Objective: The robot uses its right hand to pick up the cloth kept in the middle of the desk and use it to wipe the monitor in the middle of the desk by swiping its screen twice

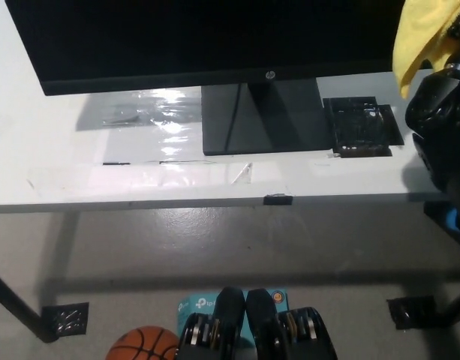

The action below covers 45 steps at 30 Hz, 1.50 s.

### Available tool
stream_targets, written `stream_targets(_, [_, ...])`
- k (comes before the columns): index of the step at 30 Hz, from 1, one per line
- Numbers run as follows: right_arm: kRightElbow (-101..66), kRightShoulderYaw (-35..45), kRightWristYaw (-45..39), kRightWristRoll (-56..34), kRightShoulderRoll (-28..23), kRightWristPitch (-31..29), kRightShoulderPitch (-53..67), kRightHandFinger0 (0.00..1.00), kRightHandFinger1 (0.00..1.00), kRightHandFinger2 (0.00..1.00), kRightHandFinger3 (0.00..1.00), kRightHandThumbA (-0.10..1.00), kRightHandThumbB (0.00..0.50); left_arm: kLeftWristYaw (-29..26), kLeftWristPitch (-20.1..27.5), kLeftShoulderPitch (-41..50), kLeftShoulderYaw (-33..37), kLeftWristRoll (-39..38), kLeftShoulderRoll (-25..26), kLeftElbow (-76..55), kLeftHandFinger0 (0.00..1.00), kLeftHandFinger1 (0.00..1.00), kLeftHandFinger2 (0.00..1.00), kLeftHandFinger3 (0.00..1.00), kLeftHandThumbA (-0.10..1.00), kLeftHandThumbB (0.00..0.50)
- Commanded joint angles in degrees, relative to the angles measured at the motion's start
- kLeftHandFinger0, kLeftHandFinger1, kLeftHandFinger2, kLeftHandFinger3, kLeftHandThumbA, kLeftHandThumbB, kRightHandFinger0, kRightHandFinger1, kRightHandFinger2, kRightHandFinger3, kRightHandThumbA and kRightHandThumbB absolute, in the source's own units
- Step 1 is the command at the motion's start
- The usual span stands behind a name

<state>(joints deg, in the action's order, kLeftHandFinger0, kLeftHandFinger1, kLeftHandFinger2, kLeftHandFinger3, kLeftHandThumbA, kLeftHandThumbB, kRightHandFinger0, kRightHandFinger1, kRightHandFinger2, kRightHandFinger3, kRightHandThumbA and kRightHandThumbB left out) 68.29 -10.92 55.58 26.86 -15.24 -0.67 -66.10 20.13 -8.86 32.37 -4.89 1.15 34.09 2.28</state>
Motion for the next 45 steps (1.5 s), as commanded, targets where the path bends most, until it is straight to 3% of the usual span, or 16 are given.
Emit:
stream_targets(1, [-2.61,-1.53,-1.41,1.42,-0.26,-0.67,-0.42,0.0,0.03,0.37,0.22,-0.1,0.01,-0.25,0.81,0.53,-1.13,-0.3,0.99,0.19,0.79,0.75,0.85,1.0,0.12,0.135])
stream_targets(5, [-8.55,-5.66,-2.26,5.07,-0.24,-1.05,4.62,0.0,0.1,0.48,0.4,-0.1,0.006,-0.19,0.52,0.56,-1.43,-0.74,0.88,-0.43,0.8,0.76,0.85,1.0,0.11,0.13])
stream_targets(9, [-14.76,-9.49,-2.82,8.04,-1.02,-1.07,9.97,0.0,0.05,0.37,0.22,-0.1,0.034,-0.15,-0.31,0.23,-1.69,-1.06,0.6,-0.62,0.8,0.75,0.85,1.0,0.1,0.134])
stream_targets(14, [-21.88,-12.63,-4.53,11.22,-2.09,-0.66,17.09,0.0,0.01,0.34,0.22,-0.1,0.019,-0.3,1.0,-0.27,-2.0,-1.01,0.46,-0.21,0.79,0.75,0.85,1.0,0.1,0.127])
stream_targets(16, [-25.64,-13.47,-5.84,12.53,-2.77,0.23,20.18,0.0,0.0,0.34,0.33,-0.1,0.128,-0.29,0.4,-0.1,-2.27,-0.98,0.4,-1.26,0.79,0.76,0.86,1.0,0.1,0.12])
stream_targets(22, [-31.35,-14.59,-8.39,15.71,-3.97,2.16,27.52,0.0,0.03,0.46,0.35,-0.1,0.194,0.13,0.39,-0.94,-2.68,-0.97,0.65,-0.9,0.78,0.75,0.85,1.0,0.1,0.128])
stream_targets(23, [-31.55,-14.4,-8.54,15.84,-4.01,2.22,27.57,0.0,0.01,0.32,0.2,-0.1,0.346,0.24,0.92,-1.06,-2.57,-0.73,0.85,-0.79,0.77,0.74,0.85,1.0,0.11,0.123])
stream_targets(24, [-31.03,-15.0,-8.73,16.63,-4.13,2.4,28.72,0.0,0.04,0.44,0.29,-0.1,0.228,0.29,1.15,-1.12,-2.53,-0.62,0.93,-0.74,0.77,0.74,0.84,1.0,0.11,0.123])
stream_targets(31, [-25.8,-16.11,-9.18,18.05,-2.67,3.59,29.74,0.0,0.01,0.42,0.33,-0.1,0.233,0.14,0.67,-1.56,-3.18,-0.89,0.98,-1.04,0.78,0.75,0.85,1.0,0.11,0.125])
stream_targets(34, [-25.64,-16.11,-11.63,17.46,-1.49,4.63,29.95,0.0,0.0,0.4,0.27,-0.1,0.065,0.36,0.72,-1.45,-3.62,-1.25,1.28,-1.37,0.77,0.75,0.84,1.0,0.1,0.124])
stream_targets(37, [-26.08,-16.15,-14.63,17.59,-1.16,6.97,30.38,0.0,0.01,0.39,0.29,-0.1,0.03,0.4,0.1,-1.18,-3.57,-0.86,1.35,-2.43,0.78,0.75,0.85,1.0,0.1,0.118])
stream_targets(39, [-26.87,-16.61,-23.31,16.59,-0.09,12.09,30.06,0.0,0.05,0.26,0.57,-0.07,0.149,0.17,0.12,-1.55,-3.39,-0.47,1.27,-1.8,0.77,0.75,0.85,1.0,0.09,0.125])
stream_targets(40, [-27.52,-16.82,-25.53,16.47,-0.03,13.02,30.03,0.0,0.05,0.23,0.59,-0.06,0.14,0.17,0.58,-1.64,-3.33,-0.41,1.3,-1.44,0.77,0.75,0.85,1.0,0.09,0.126])
stream_targets(42, [-28.65,-17.94,-32.61,16.94,0.59,18.14,28.98,0.05,0.18,0.41,1.0,-0.05,0.028,0.21,-0.16,-1.45,-3.49,-0.57,1.26,-2.27,0.76,0.74,0.84,1.0,0.08,0.125])
stream_targets(43, [-29.06,-18.02,-33.84,16.87,0.63,18.92,28.92,0.01,0.19,0.41,1.0,-0.05,0.021,0.2,-0.44,-1.37,-3.51,-0.55,1.27,-2.55,0.76,0.74,0.84,1.0,0.08,0.125])
stream_targets(45, [-30.59,-18.44,-36.51,17.14,0.58,20.47,28.71,0.05,0.31,0.64,1.0,0.13,0.068,0.26,-0.12,-1.13,-3.62,-0.67,1.29,-2.77,0.77,0.75,0.85,1.0,0.09,0.118])
